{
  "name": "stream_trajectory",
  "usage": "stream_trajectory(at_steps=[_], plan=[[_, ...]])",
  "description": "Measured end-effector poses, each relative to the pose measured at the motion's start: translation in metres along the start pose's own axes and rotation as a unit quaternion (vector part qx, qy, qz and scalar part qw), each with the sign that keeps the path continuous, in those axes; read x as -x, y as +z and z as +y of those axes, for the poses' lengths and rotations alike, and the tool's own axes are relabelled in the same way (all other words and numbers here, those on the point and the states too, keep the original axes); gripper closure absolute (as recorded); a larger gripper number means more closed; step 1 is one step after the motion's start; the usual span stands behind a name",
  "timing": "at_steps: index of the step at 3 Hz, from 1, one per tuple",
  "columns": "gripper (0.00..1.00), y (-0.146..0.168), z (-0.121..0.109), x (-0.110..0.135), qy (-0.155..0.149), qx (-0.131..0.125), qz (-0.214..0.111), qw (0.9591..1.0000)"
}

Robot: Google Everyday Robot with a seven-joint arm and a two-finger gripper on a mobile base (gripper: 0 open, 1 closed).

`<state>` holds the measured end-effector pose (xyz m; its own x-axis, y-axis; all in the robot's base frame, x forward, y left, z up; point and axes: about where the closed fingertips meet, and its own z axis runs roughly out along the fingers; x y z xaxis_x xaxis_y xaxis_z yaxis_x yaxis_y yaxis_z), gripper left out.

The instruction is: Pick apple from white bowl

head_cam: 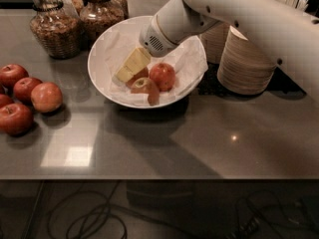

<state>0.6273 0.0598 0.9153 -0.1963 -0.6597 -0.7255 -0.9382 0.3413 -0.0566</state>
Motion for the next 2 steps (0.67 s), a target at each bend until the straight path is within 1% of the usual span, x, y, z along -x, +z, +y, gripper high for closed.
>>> stream_trajectory(at_steps=[2], plan=[[0.00, 0.0193, -0.0082, -0.0165, 0.039, 0.007, 0.007, 0.9992]])
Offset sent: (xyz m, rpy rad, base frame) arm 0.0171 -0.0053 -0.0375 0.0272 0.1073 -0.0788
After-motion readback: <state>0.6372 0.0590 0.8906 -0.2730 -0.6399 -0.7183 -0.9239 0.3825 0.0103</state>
